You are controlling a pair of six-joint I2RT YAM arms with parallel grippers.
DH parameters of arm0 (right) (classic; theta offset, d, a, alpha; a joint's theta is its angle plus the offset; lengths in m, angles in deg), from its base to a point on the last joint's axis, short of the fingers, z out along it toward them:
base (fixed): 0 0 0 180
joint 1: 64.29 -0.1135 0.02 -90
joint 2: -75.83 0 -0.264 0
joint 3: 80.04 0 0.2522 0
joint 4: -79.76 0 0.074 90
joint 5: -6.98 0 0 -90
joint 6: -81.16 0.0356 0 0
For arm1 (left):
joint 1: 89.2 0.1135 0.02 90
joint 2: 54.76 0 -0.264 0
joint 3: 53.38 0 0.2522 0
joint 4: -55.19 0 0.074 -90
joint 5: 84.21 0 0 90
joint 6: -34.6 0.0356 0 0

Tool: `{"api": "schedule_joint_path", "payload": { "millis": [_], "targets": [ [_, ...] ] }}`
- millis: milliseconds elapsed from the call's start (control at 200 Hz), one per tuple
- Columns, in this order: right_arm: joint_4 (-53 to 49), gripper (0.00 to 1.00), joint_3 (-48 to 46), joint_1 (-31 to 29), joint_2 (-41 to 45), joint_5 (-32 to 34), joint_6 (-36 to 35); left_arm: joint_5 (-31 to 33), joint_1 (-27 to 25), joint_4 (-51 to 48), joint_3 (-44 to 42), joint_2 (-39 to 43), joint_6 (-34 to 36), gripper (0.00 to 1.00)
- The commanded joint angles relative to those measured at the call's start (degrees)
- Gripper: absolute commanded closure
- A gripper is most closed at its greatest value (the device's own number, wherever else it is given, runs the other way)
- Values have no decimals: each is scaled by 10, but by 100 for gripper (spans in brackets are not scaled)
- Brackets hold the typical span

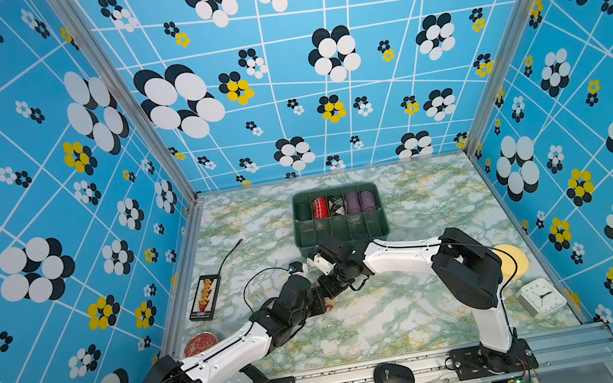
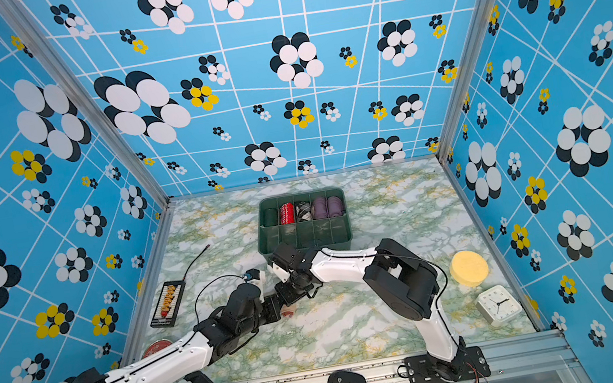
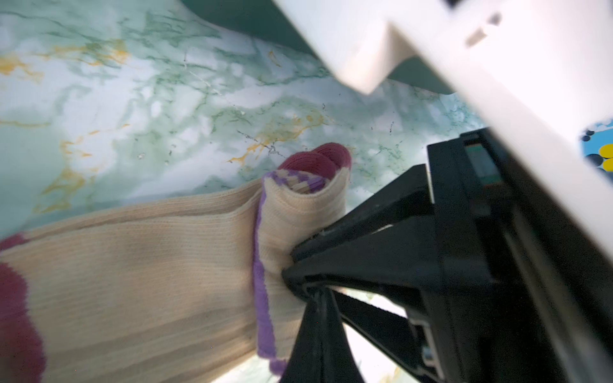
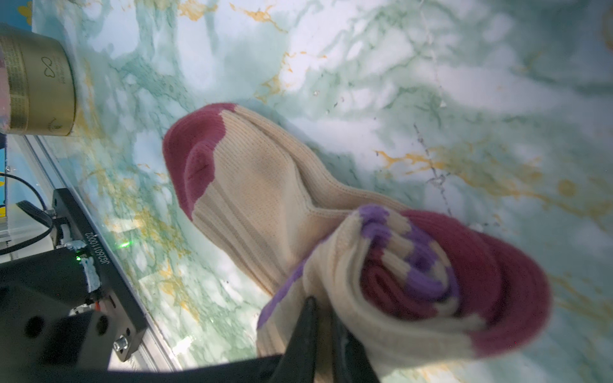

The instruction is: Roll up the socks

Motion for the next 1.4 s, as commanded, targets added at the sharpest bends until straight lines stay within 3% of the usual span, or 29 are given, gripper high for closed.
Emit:
{"api": "schedule_joint_path", "payload": {
  "millis": [0,540,1394],
  "targets": [
    [-117,85,-53,-17,-85,6,10,-30,-5,14,3,-8,0,100],
    [-114,83,-58,-13,-75,6,15,-37,-1,-6,2,-100,-1,100],
    [104,71,-178,39,71,-85,115,-64,7,27,3,-203,4,100]
  ]
}}
